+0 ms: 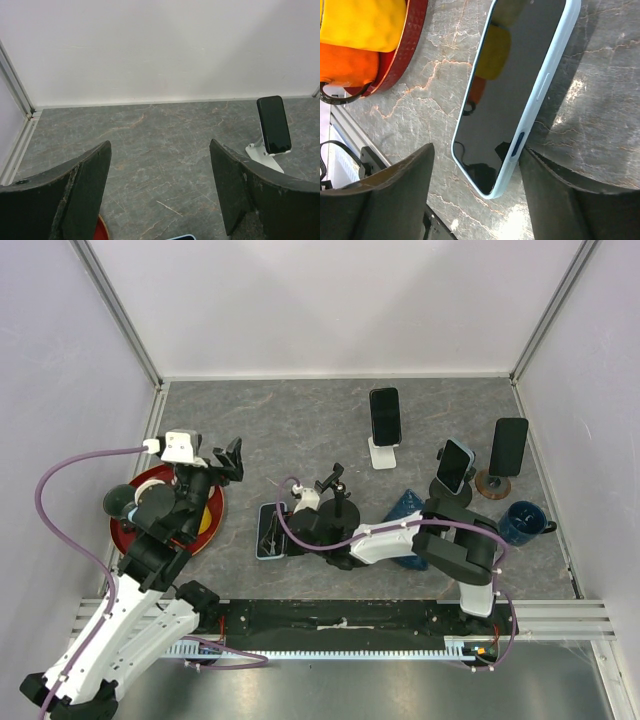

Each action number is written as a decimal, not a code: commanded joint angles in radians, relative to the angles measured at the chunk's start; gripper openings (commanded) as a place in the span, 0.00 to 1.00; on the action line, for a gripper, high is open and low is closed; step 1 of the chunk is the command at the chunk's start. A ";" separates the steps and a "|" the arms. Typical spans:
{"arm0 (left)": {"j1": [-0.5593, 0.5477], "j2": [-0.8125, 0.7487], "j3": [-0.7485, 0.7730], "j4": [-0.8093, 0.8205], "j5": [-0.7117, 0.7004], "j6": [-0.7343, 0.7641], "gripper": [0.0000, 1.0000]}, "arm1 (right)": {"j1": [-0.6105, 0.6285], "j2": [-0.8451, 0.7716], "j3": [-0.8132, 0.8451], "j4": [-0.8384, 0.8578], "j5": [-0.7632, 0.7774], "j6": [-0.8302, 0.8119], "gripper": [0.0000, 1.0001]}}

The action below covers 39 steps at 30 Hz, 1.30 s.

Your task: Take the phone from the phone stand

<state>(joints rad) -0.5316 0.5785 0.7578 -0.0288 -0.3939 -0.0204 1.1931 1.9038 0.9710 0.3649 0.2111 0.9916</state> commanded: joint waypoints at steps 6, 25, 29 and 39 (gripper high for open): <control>0.010 0.032 0.006 0.001 0.081 -0.036 0.86 | 0.000 -0.140 -0.020 0.037 0.001 -0.126 0.88; 0.010 0.219 0.117 -0.128 0.556 -0.056 0.86 | 0.000 -0.629 -0.012 -0.484 -0.007 -0.636 0.98; 0.010 0.279 0.153 -0.158 0.622 -0.072 0.86 | 0.000 -0.751 -0.041 -0.604 0.124 -0.683 0.98; 0.004 0.438 0.251 -0.215 0.814 -0.213 0.82 | -0.007 -1.072 -0.195 -0.675 0.651 -0.673 0.98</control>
<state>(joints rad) -0.5266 0.9516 0.9436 -0.2176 0.2749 -0.1421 1.1912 0.9089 0.8196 -0.2760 0.5945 0.3340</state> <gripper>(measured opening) 0.838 0.982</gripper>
